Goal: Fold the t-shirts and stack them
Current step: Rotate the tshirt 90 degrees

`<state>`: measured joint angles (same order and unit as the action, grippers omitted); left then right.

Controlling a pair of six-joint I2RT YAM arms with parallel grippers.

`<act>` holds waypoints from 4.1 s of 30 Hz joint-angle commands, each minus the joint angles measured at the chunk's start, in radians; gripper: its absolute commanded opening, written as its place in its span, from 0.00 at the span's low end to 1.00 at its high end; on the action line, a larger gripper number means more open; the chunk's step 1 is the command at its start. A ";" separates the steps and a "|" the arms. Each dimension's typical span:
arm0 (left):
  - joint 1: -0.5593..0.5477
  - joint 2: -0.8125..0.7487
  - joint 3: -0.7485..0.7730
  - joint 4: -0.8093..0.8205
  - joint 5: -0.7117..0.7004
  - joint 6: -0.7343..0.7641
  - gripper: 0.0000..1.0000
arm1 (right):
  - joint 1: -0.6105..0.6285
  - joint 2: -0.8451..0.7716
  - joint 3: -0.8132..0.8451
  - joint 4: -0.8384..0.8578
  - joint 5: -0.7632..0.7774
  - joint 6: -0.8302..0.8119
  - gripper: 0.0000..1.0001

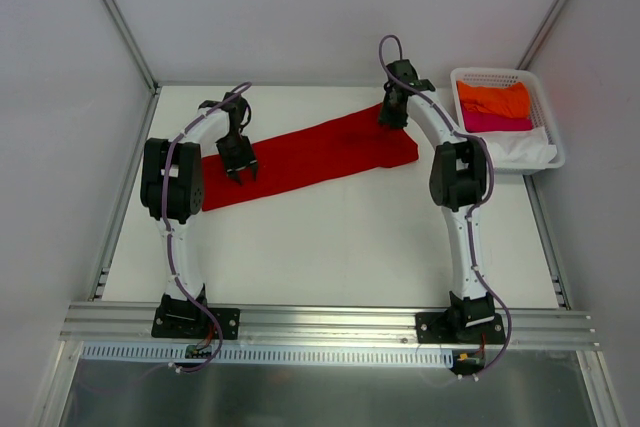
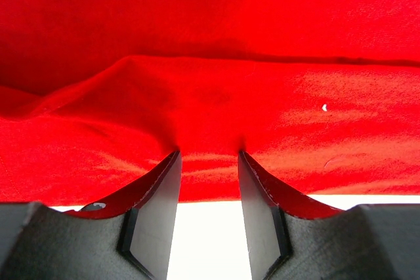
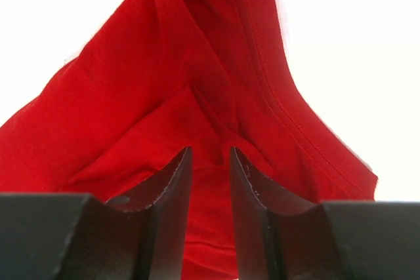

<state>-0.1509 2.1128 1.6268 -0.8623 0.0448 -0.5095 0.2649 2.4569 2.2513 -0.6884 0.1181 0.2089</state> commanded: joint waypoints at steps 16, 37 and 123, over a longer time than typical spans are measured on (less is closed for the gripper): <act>-0.007 -0.065 -0.042 -0.026 -0.005 -0.012 0.40 | -0.003 0.014 0.007 0.076 -0.028 0.035 0.01; -0.022 -0.076 -0.081 -0.024 0.001 -0.032 0.40 | 0.004 0.004 -0.004 0.222 -0.029 0.331 0.00; -0.131 -0.031 -0.048 -0.003 -0.266 0.014 0.00 | 0.050 -0.164 -0.188 -0.166 -0.074 -0.026 0.00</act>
<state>-0.2817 2.0659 1.5368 -0.8570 -0.2436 -0.5114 0.3092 2.2513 1.9835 -0.8078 -0.0055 0.2077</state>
